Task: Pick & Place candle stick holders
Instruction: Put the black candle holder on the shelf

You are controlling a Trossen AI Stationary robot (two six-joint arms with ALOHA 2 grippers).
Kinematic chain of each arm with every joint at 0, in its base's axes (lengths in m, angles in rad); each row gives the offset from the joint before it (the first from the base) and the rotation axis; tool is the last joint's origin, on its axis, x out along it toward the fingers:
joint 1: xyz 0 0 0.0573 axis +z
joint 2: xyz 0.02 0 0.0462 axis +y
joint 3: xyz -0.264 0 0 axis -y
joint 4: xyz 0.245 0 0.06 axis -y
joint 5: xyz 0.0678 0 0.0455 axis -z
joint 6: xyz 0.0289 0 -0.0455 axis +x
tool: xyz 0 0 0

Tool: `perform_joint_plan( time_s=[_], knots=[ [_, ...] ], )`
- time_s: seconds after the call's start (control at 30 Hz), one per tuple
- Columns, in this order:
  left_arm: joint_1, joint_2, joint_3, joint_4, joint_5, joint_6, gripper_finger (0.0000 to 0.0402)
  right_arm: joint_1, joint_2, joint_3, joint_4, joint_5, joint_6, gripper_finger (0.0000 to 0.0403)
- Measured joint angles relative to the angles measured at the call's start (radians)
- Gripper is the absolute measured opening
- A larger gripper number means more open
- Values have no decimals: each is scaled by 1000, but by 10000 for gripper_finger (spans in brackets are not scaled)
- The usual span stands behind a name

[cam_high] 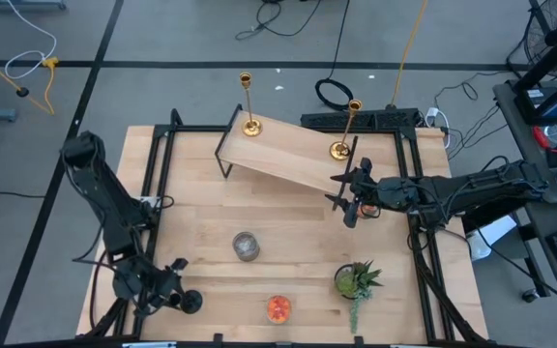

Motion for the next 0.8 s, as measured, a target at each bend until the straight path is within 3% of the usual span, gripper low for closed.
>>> perform_joint_plan(
  time_s=[0.27, 0.53, 0.8],
  knots=[
    [0, 33, 0, -7, -9, 91, 130, 0, 0, 0, 0, 0, 0, 242],
    [8, 32, 0, -5, -13, 148, 15, 0, 0, 0, 0, 0, 0, 242],
    [107, 32, 0, 124, -261, 258, 21, 0, 0, 0, 19, 0, 0, 242]
  ],
)
